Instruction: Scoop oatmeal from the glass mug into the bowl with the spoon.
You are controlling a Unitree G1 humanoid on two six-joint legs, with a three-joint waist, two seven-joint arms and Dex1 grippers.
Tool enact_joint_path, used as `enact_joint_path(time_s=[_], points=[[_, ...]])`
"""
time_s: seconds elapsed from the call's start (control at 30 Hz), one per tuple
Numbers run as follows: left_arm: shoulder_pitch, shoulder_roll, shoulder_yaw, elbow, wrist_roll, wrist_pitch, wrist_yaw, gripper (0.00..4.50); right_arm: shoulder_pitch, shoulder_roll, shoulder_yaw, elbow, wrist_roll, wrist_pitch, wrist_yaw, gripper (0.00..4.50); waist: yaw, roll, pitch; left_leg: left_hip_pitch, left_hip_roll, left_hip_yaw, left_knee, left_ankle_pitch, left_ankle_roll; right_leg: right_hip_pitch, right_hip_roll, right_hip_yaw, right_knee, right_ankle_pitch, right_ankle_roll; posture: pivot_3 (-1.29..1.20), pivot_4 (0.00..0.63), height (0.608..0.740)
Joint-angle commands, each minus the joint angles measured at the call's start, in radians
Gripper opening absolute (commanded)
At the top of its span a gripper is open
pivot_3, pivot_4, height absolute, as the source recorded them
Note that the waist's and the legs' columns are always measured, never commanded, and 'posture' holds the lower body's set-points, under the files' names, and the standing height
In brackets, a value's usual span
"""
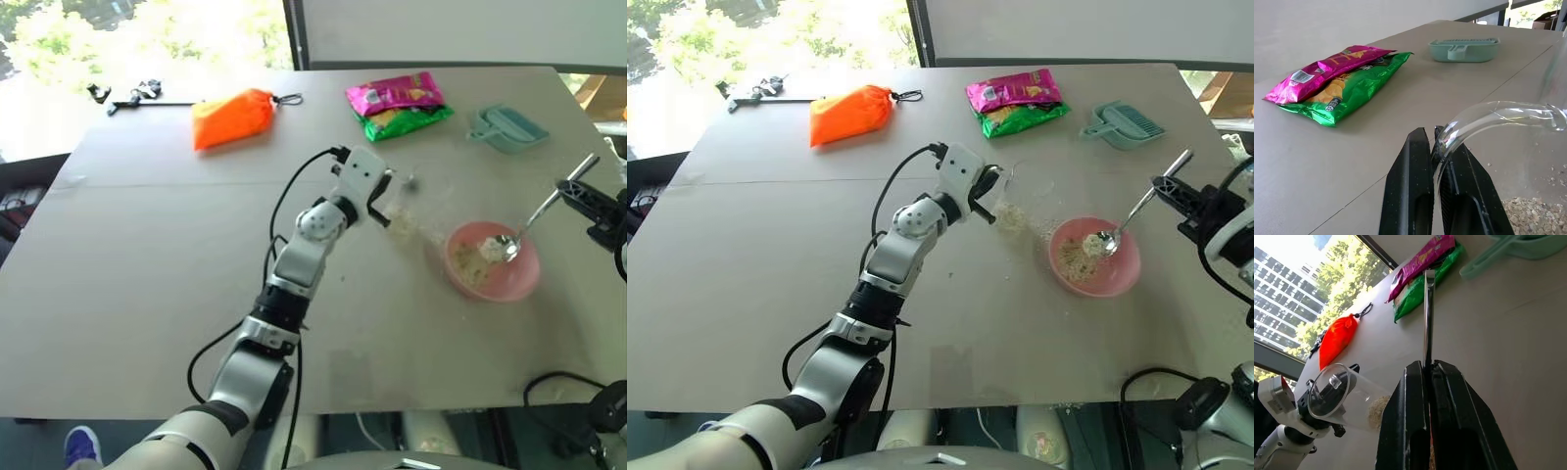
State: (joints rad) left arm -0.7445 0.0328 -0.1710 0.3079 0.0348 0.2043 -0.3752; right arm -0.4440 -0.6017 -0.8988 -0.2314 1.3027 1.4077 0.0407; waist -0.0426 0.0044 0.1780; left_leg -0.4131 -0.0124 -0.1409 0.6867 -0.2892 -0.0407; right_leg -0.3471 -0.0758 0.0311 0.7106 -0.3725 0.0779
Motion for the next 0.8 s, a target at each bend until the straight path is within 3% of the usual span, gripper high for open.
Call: enact_joint_path(time_s=[0.03,0.27,0.6,0.7,0.8], points=[[-0.031,0.002,0.006,-0.027,-0.005,-0.031,-0.001,0.03,0.04,-0.046,0.076,-0.113,-0.031,-0.099,0.061,0.0,0.0,0.0,0.0,0.0,0.0,0.0,0.0,0.0,0.0,0.0,0.0,0.0,0.0,0.0,0.0,0.0,0.15,0.74],[-0.026,0.021,0.021,-0.055,-0.009,-0.034,0.005,0.03,0.078,-0.167,0.21,-0.185,-0.11,-0.202,0.155,0.0,0.001,0.0,0.0,0.0,-0.001,-0.001,0.0,0.0,0.0,0.0,-0.001,-0.001,-0.001,0.0,0.0,0.0,0.15,0.74],[-0.003,0.04,0.062,-0.092,-0.035,-0.029,0.016,0.03,0.164,-0.259,0.266,-0.251,-0.237,-0.384,0.318,0.0,0.001,-0.001,0.0,0.0,-0.001,-0.002,0.0,0.0,0.0,0.001,-0.001,-0.002,-0.002,0.0,0.0,0.0,0.15,0.74],[0.002,0.039,0.058,-0.096,-0.034,-0.028,0.017,0.03,0.234,-0.316,0.33,-0.291,-0.359,-0.47,0.411,0.0,0.005,-0.001,0.0,0.0,-0.001,-0.002,0.001,0.0,0.0,0.001,-0.001,-0.003,-0.003,0.0,0.0,0.0,0.15,0.74],[0.0,0.036,0.057,-0.094,-0.033,-0.029,0.019,0.03,0.193,-0.267,0.303,-0.26,-0.271,-0.445,0.361,0.0,0.003,-0.001,0.001,-0.001,-0.002,-0.003,0.001,0.0,0.0,0.001,-0.001,-0.004,-0.004,0.0,0.0,0.0,0.15,0.74]])
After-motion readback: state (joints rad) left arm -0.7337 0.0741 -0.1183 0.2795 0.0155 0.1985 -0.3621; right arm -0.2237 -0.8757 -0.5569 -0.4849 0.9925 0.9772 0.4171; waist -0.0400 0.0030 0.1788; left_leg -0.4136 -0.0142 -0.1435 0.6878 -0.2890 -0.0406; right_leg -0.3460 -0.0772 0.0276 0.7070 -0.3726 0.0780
